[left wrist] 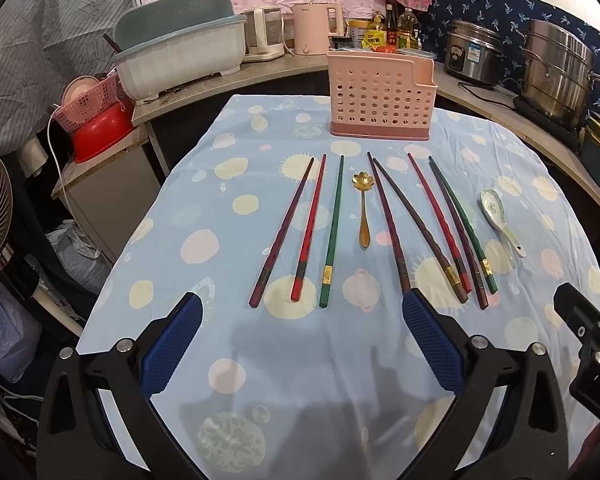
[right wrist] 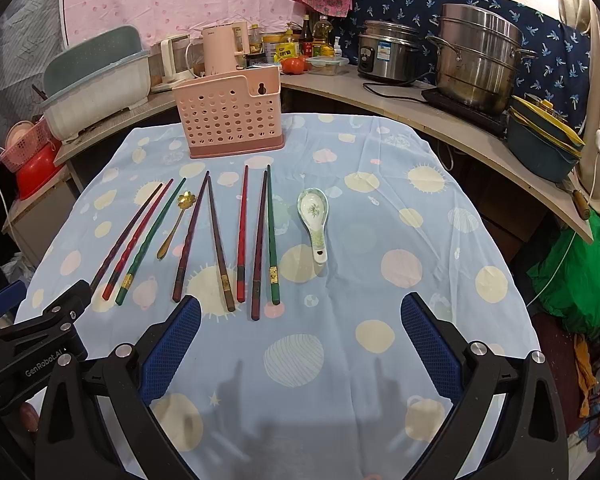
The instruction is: Organize utensils
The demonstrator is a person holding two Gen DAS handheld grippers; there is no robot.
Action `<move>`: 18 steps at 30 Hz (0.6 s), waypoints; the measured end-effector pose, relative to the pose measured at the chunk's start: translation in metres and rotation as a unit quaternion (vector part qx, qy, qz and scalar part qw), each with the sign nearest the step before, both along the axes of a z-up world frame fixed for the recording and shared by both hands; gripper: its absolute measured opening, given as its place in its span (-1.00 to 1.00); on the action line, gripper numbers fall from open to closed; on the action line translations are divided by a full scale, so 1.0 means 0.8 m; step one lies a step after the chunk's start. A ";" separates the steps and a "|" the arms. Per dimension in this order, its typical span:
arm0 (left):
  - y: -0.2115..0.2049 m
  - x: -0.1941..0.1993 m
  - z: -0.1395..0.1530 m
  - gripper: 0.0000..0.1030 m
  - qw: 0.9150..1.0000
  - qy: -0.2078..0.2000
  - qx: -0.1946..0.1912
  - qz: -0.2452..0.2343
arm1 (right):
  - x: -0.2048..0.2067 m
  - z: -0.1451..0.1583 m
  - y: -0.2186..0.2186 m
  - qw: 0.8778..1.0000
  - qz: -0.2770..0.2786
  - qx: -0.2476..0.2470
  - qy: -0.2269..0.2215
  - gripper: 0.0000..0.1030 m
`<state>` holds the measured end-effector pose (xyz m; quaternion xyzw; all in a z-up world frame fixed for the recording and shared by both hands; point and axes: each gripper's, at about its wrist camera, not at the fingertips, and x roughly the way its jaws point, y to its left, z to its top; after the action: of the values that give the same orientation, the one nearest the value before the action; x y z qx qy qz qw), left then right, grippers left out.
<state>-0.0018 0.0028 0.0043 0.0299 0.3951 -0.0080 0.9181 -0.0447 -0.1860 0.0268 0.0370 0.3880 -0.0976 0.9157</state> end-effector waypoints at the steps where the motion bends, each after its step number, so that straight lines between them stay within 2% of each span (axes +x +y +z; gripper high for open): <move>1: 0.000 0.000 0.000 0.86 1.000 0.000 0.001 0.000 | 0.000 0.000 0.000 1.000 0.000 -0.001 0.000 0.87; 18: 0.005 0.004 -0.001 0.86 1.000 0.012 -0.001 0.001 | 0.002 0.002 0.002 1.000 0.000 -0.001 -0.001 0.87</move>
<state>0.0010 0.0067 0.0031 0.0287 0.4063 -0.0074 0.9133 -0.0429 -0.1841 0.0287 0.0366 0.3869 -0.0978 0.9162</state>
